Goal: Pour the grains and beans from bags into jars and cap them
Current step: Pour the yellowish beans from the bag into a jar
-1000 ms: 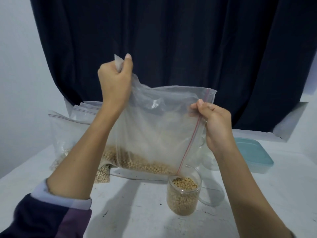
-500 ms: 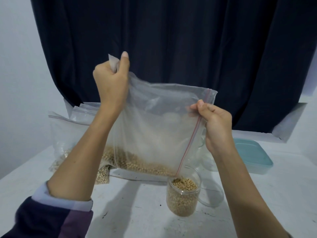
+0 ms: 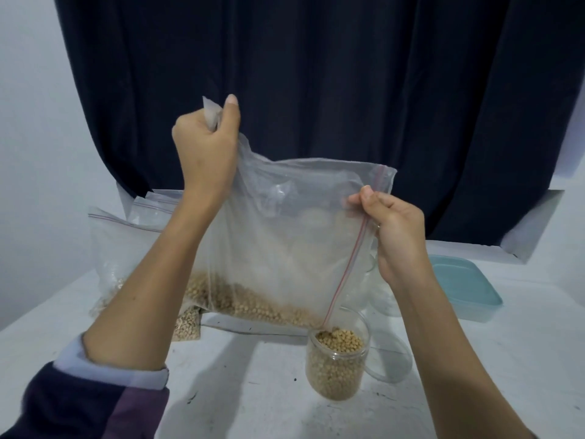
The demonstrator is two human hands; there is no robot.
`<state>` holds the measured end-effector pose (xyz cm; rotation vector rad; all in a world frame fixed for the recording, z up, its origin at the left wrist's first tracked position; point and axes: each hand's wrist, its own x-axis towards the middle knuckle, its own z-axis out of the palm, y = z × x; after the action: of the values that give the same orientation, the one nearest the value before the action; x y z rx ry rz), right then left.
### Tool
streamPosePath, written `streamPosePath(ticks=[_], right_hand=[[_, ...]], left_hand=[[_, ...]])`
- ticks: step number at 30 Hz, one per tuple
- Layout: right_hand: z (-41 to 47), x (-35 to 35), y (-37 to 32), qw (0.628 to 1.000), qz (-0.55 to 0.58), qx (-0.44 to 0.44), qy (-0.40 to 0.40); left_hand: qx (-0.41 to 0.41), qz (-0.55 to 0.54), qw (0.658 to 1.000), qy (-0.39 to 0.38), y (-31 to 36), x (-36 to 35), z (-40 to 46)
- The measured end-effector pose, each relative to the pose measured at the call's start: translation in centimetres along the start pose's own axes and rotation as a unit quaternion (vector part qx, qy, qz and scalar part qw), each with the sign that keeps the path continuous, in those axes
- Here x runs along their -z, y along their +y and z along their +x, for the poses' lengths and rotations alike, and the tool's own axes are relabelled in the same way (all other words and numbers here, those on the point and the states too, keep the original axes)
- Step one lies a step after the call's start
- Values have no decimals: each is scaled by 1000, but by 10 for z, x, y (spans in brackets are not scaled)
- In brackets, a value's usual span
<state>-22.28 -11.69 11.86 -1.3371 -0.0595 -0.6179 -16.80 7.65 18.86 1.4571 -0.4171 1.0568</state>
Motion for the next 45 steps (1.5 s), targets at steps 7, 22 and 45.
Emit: streamPosePath(ticks=[7,22,45], right_hand=[[-1,-2,0,1000,3,-14,7],[-1,-2,1,1000,-15,-9,0],[-1,2,2,1000,8,-2,19]], left_hand=[[8,6,1000,1,-1,1,0],[8,7,1000,-1,-2,-3,-1],[1,14,1000,3,-3,-2,-3]])
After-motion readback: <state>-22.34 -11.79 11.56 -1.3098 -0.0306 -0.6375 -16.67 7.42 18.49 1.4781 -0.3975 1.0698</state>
